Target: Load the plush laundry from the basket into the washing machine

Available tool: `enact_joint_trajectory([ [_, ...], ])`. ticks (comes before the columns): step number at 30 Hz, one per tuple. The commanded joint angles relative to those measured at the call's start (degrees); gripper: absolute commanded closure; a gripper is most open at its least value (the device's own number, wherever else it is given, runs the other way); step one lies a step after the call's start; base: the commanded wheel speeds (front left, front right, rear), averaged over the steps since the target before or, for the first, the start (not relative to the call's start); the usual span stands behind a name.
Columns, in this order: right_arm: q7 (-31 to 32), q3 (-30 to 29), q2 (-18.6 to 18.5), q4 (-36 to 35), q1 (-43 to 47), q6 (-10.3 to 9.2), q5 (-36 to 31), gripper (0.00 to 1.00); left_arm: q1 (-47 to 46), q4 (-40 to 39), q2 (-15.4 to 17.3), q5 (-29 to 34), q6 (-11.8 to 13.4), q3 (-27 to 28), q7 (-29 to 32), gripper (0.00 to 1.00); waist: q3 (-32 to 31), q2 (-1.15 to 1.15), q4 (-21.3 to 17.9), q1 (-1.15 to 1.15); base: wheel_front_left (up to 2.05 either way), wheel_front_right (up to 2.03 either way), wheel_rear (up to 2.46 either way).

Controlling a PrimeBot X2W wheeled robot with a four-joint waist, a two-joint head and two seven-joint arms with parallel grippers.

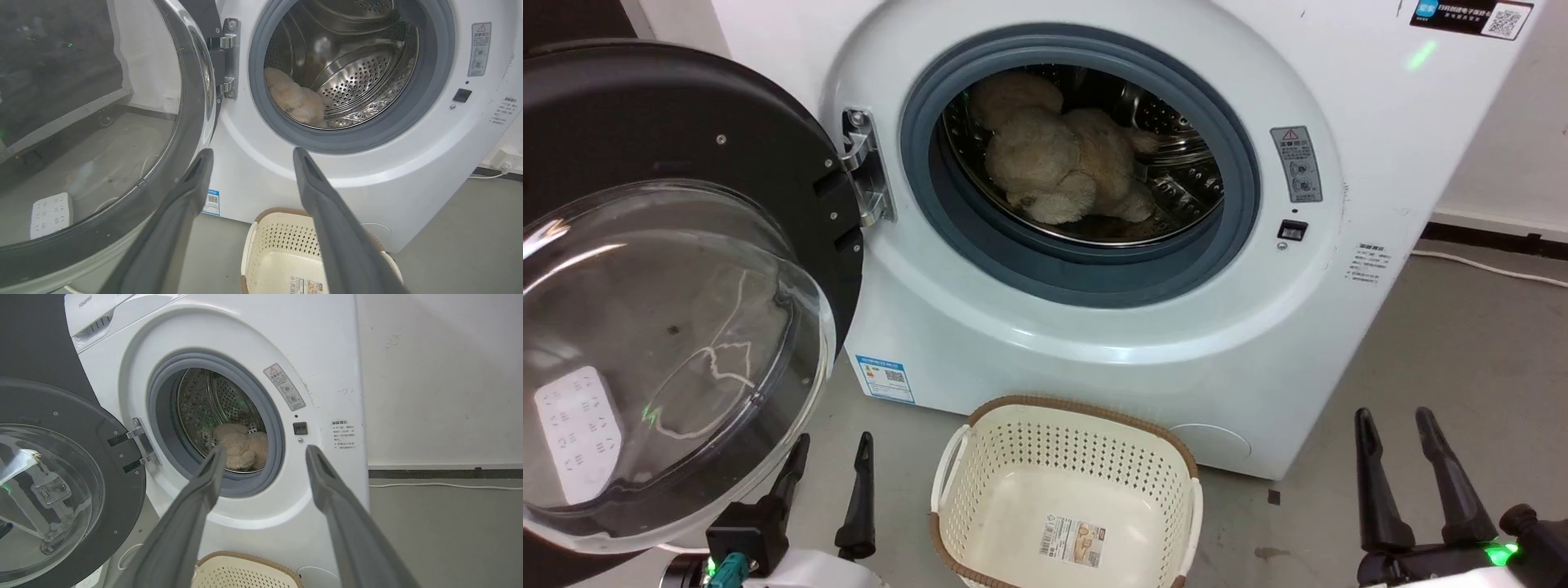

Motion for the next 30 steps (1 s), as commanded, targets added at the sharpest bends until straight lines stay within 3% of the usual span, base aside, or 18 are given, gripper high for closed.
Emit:
enact_joint_trajectory([
  [1,-0.25,0.24,0.01,0.08,0.97,0.05,-0.42,0.00,0.70,0.26,-0.44,0.53,-0.47,0.49,-0.30,0.00,-0.04,0.00,0.07,0.00,0.00,0.00,0.00],
  [5,-0.25,0.51,0.01,0.22,1.34,0.05,-0.68,0.00,0.67,0.45,-1.19,1.11,-1.33,1.60,-0.30,0.00,-0.18,0.00,0.28,0.00,0.00,0.00,0.00],
  [6,0.03,0.49,0.00,0.22,0.50,0.00,-0.37,1.00,0.13,0.32,-1.18,0.67,-1.15,1.44,0.05,1.00,-0.18,0.00,0.26,0.00,0.00,0.00,0.00],
  [30,2.41,0.49,0.00,0.94,-0.68,0.01,-3.11,1.00,0.16,-1.61,-1.72,2.51,-0.64,1.73,2.46,1.00,-0.14,0.00,-1.29,0.00,0.00,0.00,0.00],
])
